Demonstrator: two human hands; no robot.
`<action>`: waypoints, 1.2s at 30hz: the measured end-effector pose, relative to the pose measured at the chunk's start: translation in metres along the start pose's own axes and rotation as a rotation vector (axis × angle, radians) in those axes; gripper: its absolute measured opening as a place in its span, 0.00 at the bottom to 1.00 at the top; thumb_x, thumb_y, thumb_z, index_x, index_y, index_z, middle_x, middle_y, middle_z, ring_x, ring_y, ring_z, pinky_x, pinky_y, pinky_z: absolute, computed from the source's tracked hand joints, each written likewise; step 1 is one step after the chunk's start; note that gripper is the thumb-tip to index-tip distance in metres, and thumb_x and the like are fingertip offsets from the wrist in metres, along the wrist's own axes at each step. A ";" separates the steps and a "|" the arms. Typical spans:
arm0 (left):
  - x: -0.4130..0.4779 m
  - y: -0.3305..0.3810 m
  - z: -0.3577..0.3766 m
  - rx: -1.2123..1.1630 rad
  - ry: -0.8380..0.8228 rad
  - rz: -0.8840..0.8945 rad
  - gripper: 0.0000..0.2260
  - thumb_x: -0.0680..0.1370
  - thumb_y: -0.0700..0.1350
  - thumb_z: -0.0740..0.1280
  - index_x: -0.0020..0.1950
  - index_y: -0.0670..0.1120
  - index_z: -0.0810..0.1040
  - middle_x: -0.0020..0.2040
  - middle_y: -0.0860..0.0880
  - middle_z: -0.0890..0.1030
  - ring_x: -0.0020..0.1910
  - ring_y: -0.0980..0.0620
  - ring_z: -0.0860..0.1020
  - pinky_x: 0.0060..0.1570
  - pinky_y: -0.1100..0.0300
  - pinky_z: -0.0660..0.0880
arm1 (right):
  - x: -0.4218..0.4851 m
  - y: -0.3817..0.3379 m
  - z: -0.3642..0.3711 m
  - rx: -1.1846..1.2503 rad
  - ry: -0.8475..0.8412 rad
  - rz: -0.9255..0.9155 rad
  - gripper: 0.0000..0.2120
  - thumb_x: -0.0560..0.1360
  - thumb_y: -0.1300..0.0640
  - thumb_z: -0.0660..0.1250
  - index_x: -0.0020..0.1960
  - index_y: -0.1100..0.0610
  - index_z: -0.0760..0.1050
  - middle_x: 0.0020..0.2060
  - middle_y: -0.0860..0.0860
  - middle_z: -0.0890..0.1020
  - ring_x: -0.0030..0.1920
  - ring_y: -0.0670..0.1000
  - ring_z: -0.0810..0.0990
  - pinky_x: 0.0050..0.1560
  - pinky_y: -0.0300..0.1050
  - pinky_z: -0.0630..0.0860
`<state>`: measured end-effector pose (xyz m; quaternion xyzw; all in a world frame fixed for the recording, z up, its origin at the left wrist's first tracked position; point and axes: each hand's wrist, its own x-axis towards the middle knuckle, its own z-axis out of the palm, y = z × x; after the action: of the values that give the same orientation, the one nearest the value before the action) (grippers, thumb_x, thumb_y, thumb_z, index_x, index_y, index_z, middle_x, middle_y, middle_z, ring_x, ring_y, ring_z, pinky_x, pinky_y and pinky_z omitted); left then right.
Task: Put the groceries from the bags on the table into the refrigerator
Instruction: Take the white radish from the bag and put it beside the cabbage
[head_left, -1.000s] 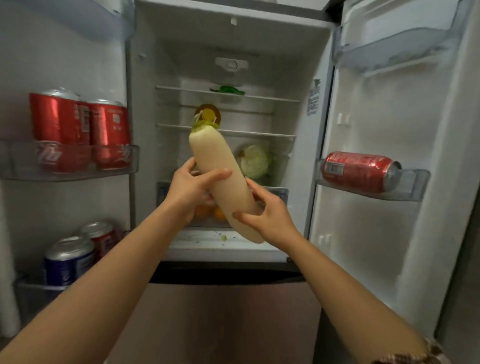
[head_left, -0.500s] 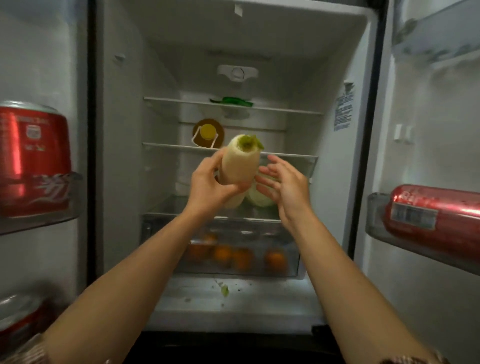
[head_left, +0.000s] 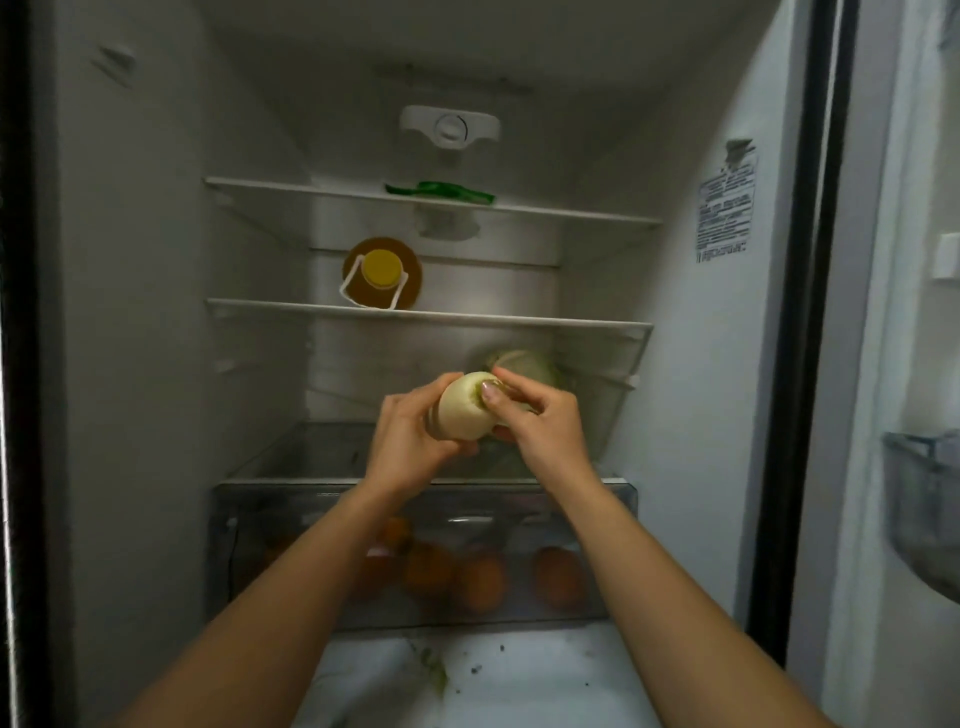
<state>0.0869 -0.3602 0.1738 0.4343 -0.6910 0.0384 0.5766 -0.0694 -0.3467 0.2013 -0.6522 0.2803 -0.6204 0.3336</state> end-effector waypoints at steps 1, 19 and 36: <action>0.003 -0.007 0.002 -0.024 -0.018 -0.002 0.32 0.62 0.47 0.80 0.64 0.56 0.76 0.56 0.58 0.81 0.56 0.56 0.77 0.55 0.55 0.76 | 0.004 0.007 0.002 -0.012 -0.001 0.000 0.20 0.73 0.60 0.72 0.64 0.61 0.76 0.55 0.53 0.82 0.56 0.50 0.80 0.60 0.55 0.77; 0.039 -0.059 0.013 -0.370 -0.169 -0.649 0.13 0.79 0.37 0.61 0.63 0.39 0.76 0.56 0.42 0.80 0.48 0.51 0.79 0.42 0.69 0.74 | 0.041 0.087 0.041 -0.594 -0.157 -0.035 0.22 0.73 0.57 0.72 0.66 0.59 0.75 0.60 0.57 0.80 0.61 0.55 0.77 0.64 0.49 0.72; 0.028 -0.066 0.031 -0.125 -0.063 -0.579 0.15 0.78 0.40 0.63 0.64 0.40 0.77 0.64 0.44 0.77 0.66 0.48 0.73 0.63 0.60 0.66 | 0.022 0.076 0.013 -0.723 -0.187 -0.025 0.24 0.76 0.53 0.68 0.70 0.56 0.70 0.66 0.53 0.76 0.67 0.53 0.72 0.63 0.42 0.67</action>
<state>0.1069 -0.4333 0.1570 0.5780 -0.5569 -0.1840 0.5674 -0.0515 -0.4101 0.1551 -0.7850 0.4415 -0.4232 0.0984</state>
